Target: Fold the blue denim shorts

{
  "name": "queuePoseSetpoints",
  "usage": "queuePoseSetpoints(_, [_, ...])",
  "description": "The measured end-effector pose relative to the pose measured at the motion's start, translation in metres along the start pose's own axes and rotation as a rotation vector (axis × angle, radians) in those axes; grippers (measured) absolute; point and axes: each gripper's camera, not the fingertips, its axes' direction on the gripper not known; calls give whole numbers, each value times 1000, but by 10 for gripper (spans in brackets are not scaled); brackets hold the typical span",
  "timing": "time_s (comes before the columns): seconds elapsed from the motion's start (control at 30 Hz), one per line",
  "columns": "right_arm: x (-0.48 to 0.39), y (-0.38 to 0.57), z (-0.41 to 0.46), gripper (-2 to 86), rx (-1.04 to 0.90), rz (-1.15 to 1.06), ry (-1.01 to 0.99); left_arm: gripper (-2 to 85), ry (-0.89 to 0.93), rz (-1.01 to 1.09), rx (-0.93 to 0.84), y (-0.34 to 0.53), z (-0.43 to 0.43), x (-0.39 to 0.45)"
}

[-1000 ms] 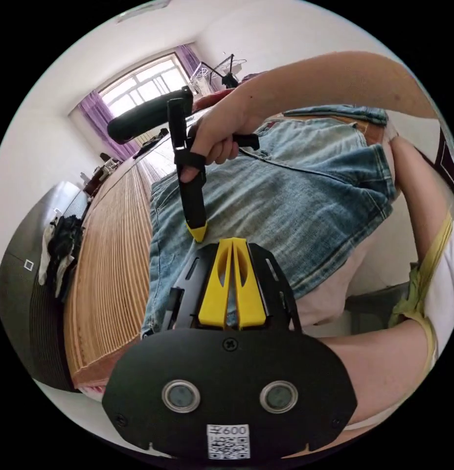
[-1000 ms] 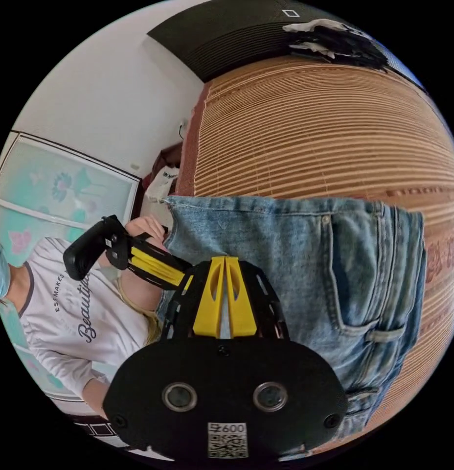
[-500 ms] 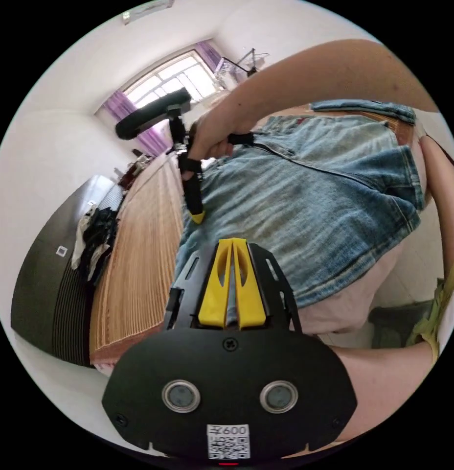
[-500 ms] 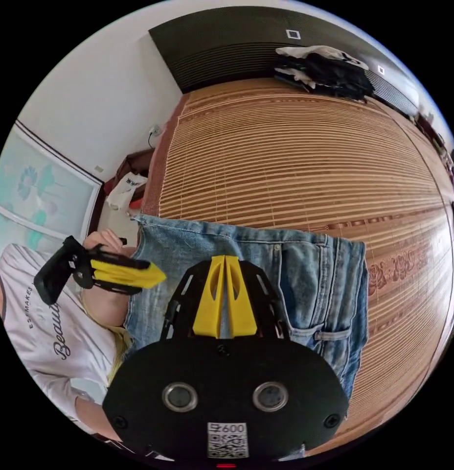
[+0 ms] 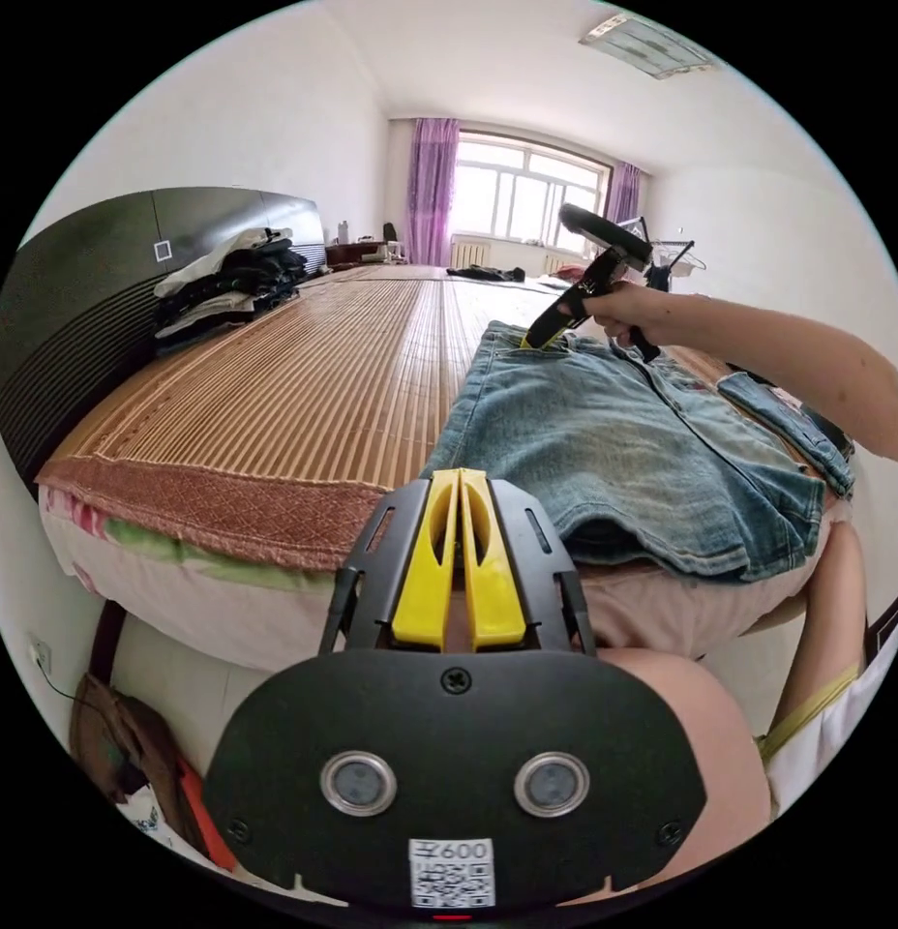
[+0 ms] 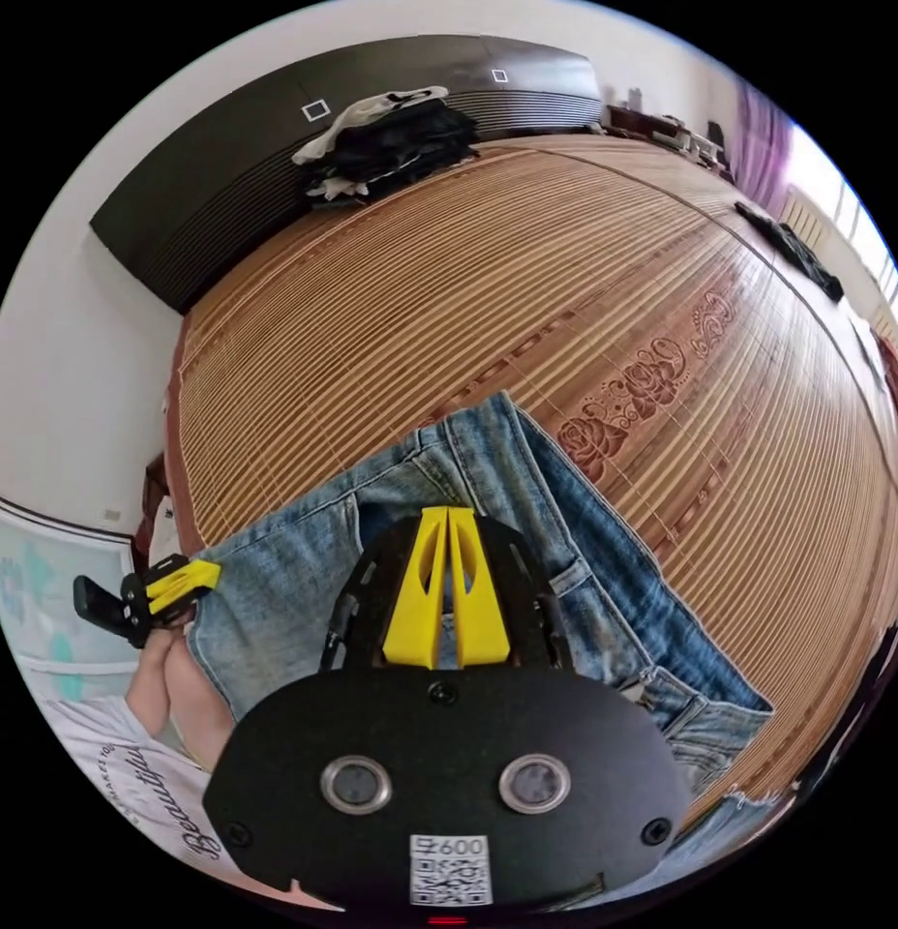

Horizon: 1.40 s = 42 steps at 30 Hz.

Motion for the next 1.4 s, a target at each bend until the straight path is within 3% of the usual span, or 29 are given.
queuePoseSetpoints(0.13, [12,-10,-23,-9,41,-39,17,5,-6,9,2,-27,-5,-9])
queuePoseSetpoints(0.27, [61,0,-67,-9,152,93,-135,6,-42,73,6,-51,-8,-9])
queuePoseSetpoints(0.37, [76,31,-126,-9,255,140,-41,7,-75,112,6,-71,-11,-11])
queuePoseSetpoints(0.47, [100,84,-191,-9,320,205,243,7,-262,208,-74,-100,-15,1])
queuePoseSetpoints(0.53, [129,122,-237,-9,352,190,210,6,-401,316,-118,-125,-10,12])
queuePoseSetpoints(0.6, [176,168,-294,-9,319,305,224,6,-518,290,-103,-148,-13,8])
queuePoseSetpoints(0.63, [185,180,-306,-9,320,317,223,6,-622,211,-33,-166,-22,2])
queuePoseSetpoints(0.7, [215,219,-349,-9,322,343,175,5,-650,150,87,-200,-38,0])
queuePoseSetpoints(0.8, [233,246,-382,-9,289,365,150,3,-363,186,191,-279,-47,4])
queuePoseSetpoints(0.93, [231,254,-402,-9,279,341,84,2,128,169,-164,-415,47,1])
queuePoseSetpoints(1.0, [224,250,-396,-9,196,310,66,1,249,135,-300,-447,99,-9])
queuePoseSetpoints(1.07, [211,260,-408,-9,304,289,95,1,181,56,-436,-462,149,-34])
queuePoseSetpoints(1.1, [205,264,-415,-9,344,288,95,1,255,51,-402,-471,157,-58])
queuePoseSetpoints(1.23, [190,254,-440,-8,339,267,83,1,441,-398,-367,-481,169,-200])
queuePoseSetpoints(1.33, [180,247,-460,-8,345,265,55,1,622,-599,-365,-467,178,-283])
queuePoseSetpoints(1.4, [171,241,-473,-8,345,273,37,1,598,-726,-325,-459,170,-321])
